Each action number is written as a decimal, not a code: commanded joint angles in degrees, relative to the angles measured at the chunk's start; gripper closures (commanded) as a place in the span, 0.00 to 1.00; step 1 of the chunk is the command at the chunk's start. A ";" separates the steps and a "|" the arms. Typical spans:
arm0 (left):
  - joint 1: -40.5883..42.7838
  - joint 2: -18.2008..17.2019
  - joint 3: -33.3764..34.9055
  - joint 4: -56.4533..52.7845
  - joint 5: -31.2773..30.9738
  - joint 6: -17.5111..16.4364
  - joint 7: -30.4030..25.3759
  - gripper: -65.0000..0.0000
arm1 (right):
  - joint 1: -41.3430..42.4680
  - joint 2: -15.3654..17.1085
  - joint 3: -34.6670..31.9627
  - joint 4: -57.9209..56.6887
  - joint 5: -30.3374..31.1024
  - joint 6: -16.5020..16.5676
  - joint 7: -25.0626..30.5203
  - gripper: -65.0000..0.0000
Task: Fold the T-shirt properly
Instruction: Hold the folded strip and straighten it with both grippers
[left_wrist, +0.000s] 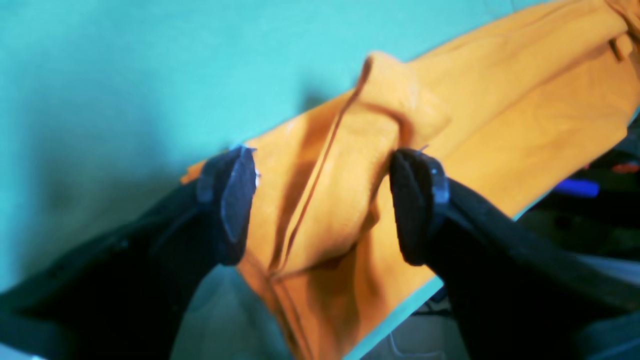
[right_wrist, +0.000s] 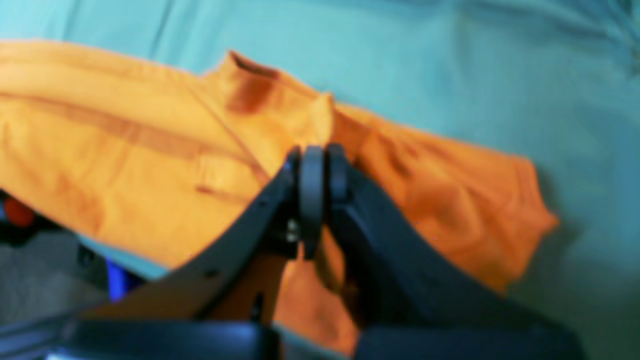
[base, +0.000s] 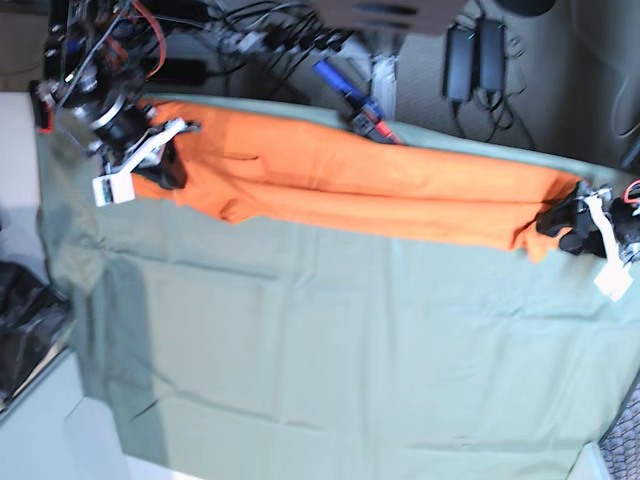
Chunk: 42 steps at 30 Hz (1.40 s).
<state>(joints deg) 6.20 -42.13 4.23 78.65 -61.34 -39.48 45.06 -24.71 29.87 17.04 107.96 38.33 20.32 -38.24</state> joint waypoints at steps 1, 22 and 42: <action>-0.44 -1.84 -0.46 0.68 -0.17 -0.52 -0.17 0.30 | -0.59 1.09 0.94 1.36 0.74 5.66 0.85 1.00; -0.13 -3.26 -0.46 0.61 4.24 -0.52 0.33 0.30 | -3.72 0.83 1.60 2.40 -2.99 5.64 0.70 0.34; 3.52 -2.23 -0.92 0.63 -7.98 -0.52 4.87 0.30 | -3.72 0.42 1.60 2.38 -2.95 5.62 0.90 0.35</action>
<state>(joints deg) 10.00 -43.59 3.66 78.63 -68.66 -39.51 49.65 -28.56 29.50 17.98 109.49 35.05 20.32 -38.61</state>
